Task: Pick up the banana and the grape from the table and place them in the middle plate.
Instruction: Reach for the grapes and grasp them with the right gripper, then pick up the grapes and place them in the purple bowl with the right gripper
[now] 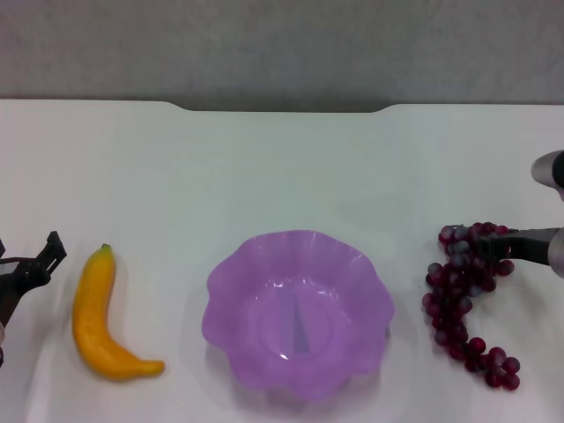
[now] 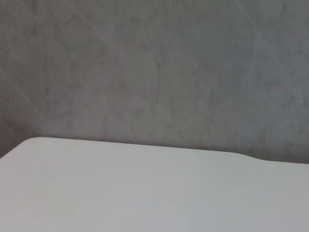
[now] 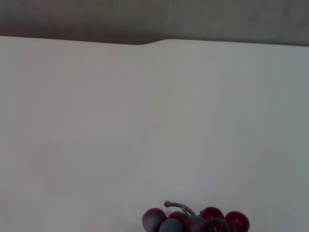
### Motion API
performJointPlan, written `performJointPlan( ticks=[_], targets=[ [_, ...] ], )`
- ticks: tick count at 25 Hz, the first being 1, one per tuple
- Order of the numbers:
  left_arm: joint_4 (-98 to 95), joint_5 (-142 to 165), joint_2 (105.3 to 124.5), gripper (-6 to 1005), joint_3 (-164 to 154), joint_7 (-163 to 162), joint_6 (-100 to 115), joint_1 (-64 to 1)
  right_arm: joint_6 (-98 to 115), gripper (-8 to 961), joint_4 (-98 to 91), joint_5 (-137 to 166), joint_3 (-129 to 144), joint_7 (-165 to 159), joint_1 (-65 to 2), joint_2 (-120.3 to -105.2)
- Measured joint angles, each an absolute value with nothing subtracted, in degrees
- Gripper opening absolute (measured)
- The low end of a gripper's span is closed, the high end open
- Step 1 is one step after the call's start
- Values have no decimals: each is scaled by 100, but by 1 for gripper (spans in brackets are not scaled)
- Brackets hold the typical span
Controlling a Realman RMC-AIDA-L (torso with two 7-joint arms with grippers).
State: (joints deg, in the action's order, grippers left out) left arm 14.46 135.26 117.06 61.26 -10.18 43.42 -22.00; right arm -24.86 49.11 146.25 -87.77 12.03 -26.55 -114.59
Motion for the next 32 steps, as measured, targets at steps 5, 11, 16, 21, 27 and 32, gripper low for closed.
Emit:
performJointPlan(
  ticks=[5, 11, 16, 21, 27, 32],
  targets=[
    [1447, 13526, 11707, 891, 6126, -1014, 4342, -2203, -2368, 461, 4839, 14620, -8707, 1383, -2655, -11465],
    [1465, 13526, 11707, 890, 6126, -1000, 4342, -2206, -2340, 384, 4816, 14624, -8707, 1439, -2640, -11464],
    [1468, 13527, 11707, 890, 6126, -999, 4342, -2207, -2278, 347, 4778, 14624, -8669, 1463, -2630, -11471],
    [1468, 13526, 11707, 891, 6126, -994, 4342, -2215, -2228, 328, 4766, 14599, -8622, 1465, -2628, -11471],
    [1468, 13526, 11707, 891, 6126, -990, 4342, -2215, -2227, 319, 4763, 14590, -8581, 1468, -2628, -11469],
    [1468, 13526, 11707, 890, 6126, -993, 4342, -2209, -2109, 310, 4771, 14580, -8509, 1467, -2607, -11470]
  ],
)
